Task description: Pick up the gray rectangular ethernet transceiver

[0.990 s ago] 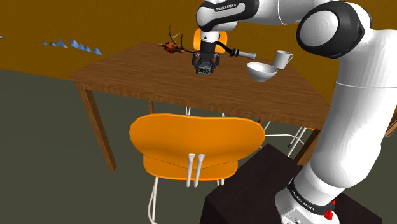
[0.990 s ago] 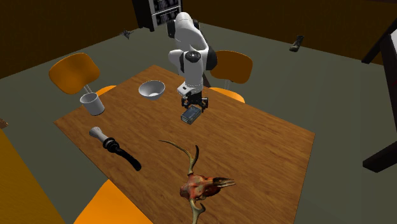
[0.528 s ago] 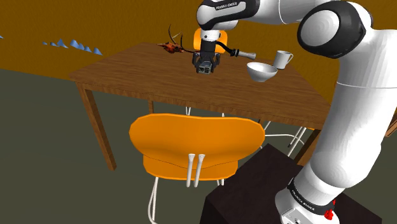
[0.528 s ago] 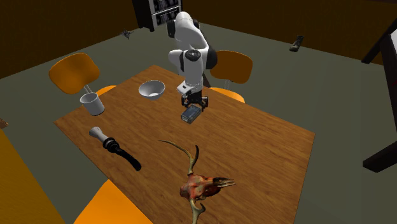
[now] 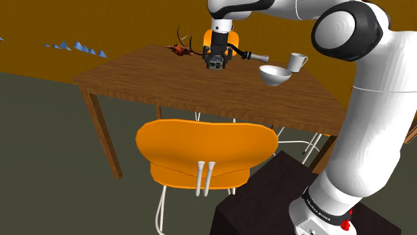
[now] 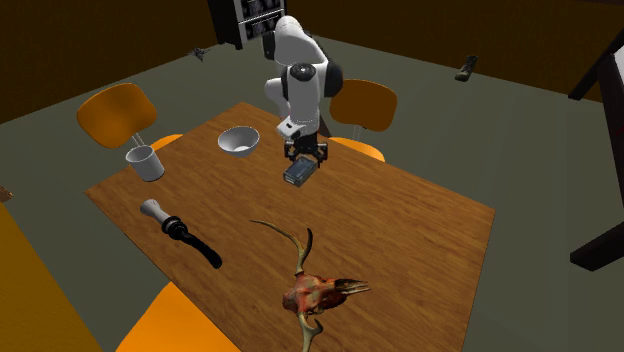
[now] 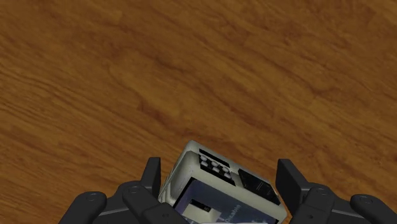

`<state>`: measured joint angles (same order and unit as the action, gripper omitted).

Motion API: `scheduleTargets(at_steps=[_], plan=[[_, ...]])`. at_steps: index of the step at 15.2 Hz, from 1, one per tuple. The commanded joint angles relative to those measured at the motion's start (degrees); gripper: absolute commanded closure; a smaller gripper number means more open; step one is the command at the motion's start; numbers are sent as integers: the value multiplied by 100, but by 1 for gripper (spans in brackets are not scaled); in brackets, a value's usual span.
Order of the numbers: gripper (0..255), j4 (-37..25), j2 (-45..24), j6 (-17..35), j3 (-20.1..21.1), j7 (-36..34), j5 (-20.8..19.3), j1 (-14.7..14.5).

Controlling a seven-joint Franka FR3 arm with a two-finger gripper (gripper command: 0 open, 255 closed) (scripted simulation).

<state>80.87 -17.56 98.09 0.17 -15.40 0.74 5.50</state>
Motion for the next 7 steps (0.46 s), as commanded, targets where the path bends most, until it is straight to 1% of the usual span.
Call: scheduleTargets(at_steps=[1,5,7], plan=[[255,-190,-16,-173,-2,3,0,4],[255,-587,-76,-511,-2,-1,0,4],[255,-602,-78,-524,-2,-1,0,4]])
